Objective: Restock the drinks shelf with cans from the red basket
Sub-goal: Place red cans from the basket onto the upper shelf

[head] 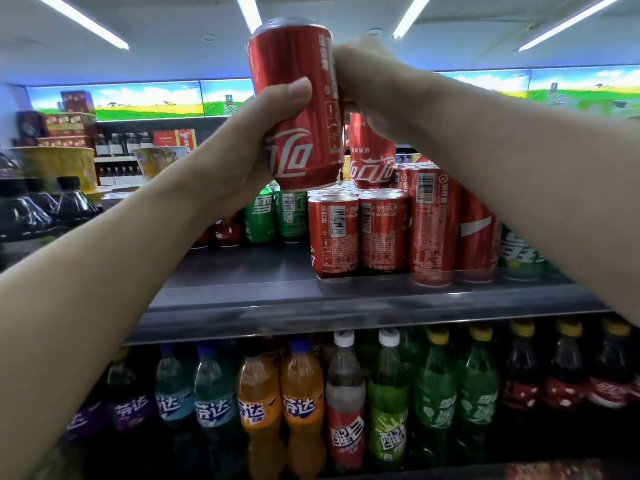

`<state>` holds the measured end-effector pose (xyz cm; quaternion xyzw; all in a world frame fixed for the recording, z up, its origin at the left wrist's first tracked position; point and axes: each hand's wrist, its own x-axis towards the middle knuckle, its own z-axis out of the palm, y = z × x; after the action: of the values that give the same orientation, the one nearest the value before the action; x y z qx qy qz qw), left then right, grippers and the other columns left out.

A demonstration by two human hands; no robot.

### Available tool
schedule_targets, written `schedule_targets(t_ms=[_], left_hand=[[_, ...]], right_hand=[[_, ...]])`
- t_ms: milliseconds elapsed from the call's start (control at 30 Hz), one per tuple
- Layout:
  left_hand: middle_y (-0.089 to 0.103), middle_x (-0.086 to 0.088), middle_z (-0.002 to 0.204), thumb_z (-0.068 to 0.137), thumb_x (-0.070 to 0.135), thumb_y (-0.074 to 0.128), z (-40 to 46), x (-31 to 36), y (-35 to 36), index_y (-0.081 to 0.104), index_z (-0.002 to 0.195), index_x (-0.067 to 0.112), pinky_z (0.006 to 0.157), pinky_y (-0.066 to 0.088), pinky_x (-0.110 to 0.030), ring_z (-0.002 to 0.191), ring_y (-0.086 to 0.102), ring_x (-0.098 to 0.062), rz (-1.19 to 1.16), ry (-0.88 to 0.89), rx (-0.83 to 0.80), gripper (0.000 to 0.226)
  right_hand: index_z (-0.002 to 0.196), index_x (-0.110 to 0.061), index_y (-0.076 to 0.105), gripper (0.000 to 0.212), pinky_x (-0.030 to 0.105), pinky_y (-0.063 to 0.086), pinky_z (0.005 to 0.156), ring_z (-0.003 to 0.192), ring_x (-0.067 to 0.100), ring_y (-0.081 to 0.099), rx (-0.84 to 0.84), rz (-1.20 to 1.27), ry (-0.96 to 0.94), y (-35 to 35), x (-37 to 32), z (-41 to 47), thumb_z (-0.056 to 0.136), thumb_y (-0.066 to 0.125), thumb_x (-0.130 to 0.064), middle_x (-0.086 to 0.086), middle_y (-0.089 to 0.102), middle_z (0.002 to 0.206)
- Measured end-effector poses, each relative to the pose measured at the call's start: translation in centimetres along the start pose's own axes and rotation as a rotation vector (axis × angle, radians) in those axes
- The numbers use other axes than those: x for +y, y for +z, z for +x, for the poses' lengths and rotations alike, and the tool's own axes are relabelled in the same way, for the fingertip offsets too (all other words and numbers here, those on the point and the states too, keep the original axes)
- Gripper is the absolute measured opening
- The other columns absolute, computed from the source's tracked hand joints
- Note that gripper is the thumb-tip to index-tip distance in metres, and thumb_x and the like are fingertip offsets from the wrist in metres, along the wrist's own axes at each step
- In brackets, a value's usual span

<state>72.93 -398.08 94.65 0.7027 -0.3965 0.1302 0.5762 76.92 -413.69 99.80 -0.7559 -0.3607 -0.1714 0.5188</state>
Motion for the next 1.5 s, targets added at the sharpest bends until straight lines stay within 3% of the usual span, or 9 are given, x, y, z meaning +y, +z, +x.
schedule_targets(t_ms=[133,300,433,500,633,800,967,1267,1500], left_hand=[[0.075,-0.005,0.121,0.062,0.058,0.092,-0.8,-1.3,-1.8,0.055,0.138,0.015,0.106,0.053,-0.051,0.117,0.071,-0.027,0.060,-0.075,0.189,0.095],[0.079,0.003,0.108,0.062,0.053,0.086,-1.3,-3.2,-2.7,0.068,0.115,0.028,0.101,0.058,-0.045,0.103,0.076,-0.017,0.165,-0.117,0.479,0.061],[0.079,0.002,0.104,0.078,0.043,0.088,-0.9,-3.6,-2.7,0.071,0.106,0.027,0.093,0.062,-0.037,0.095,0.078,-0.014,0.229,-0.145,0.595,0.036],[0.080,0.005,0.098,0.080,0.040,0.087,-0.5,-3.7,-2.5,0.072,0.103,0.026,0.081,0.063,-0.028,0.089,0.078,-0.010,0.242,-0.153,0.626,0.031],[0.080,0.010,0.091,0.077,0.044,0.089,0.0,-3.8,-1.9,0.077,0.108,0.021,0.071,0.058,-0.018,0.083,0.077,-0.004,0.320,-0.143,0.643,0.041],[0.080,0.009,0.097,0.072,0.045,0.093,0.0,-4.0,-1.5,0.077,0.108,0.024,0.080,0.062,-0.023,0.086,0.077,-0.003,0.424,-0.119,0.639,0.044],[0.073,0.005,0.108,0.064,0.050,0.096,-0.3,-4.3,-1.9,0.063,0.122,0.016,0.087,0.062,-0.030,0.095,0.074,-0.006,0.476,-0.088,0.696,0.075],[0.068,0.012,0.101,0.068,0.045,0.095,-0.5,-4.5,-1.9,0.056,0.125,0.014,0.069,0.055,-0.012,0.076,0.068,0.013,0.454,-0.102,0.745,0.076],[0.069,0.008,0.107,0.071,0.042,0.094,-0.1,-4.4,-1.1,0.056,0.125,0.015,0.078,0.060,-0.019,0.087,0.071,0.003,0.418,-0.091,0.715,0.071]], right_hand=[[0.076,-0.008,0.071,0.029,0.026,0.052,0.066,0.063,0.012,0.063,0.118,-0.182,-0.021,-1.1,0.9,1.9,0.077,0.079,-0.036,-0.001,0.068,0.070],[0.114,-0.003,0.072,0.057,0.040,0.057,0.091,0.105,0.027,0.069,0.151,-0.499,-0.048,-1.5,1.4,2.3,0.083,0.076,-0.050,0.015,0.074,0.111],[0.113,-0.011,0.074,0.046,0.020,0.043,0.062,0.092,0.018,0.061,0.120,-0.620,-0.151,-0.8,2.0,3.1,0.088,0.071,-0.050,0.006,0.068,0.100],[0.113,-0.015,0.072,0.042,0.020,0.040,0.061,0.091,0.017,0.060,0.138,-0.655,-0.211,-0.4,2.4,3.8,0.089,0.068,-0.049,0.003,0.067,0.100],[0.115,-0.014,0.062,0.035,0.032,0.045,0.076,0.099,0.026,0.060,0.135,-0.765,-0.294,0.4,2.9,4.5,0.094,0.058,-0.042,0.008,0.063,0.108],[0.117,-0.010,0.052,0.030,0.038,0.037,0.079,0.102,0.035,0.055,0.110,-0.965,-0.270,1.0,3.7,4.9,0.097,0.049,-0.033,0.015,0.056,0.113],[0.104,-0.017,0.041,0.021,0.040,0.034,0.079,0.094,0.036,0.053,0.069,-1.080,-0.259,1.0,4.7,5.4,0.099,0.043,-0.037,0.015,0.056,0.107],[0.109,-0.016,0.041,0.029,0.047,0.034,0.099,0.085,0.031,0.047,0.044,-1.254,-0.253,-0.3,4.2,5.2,0.104,0.036,-0.043,0.009,0.053,0.091],[0.107,-0.018,0.036,0.025,0.046,0.033,0.093,0.085,0.031,0.046,0.034,-1.319,-0.252,-0.3,4.6,4.8,0.105,0.032,-0.043,0.011,0.051,0.092]])
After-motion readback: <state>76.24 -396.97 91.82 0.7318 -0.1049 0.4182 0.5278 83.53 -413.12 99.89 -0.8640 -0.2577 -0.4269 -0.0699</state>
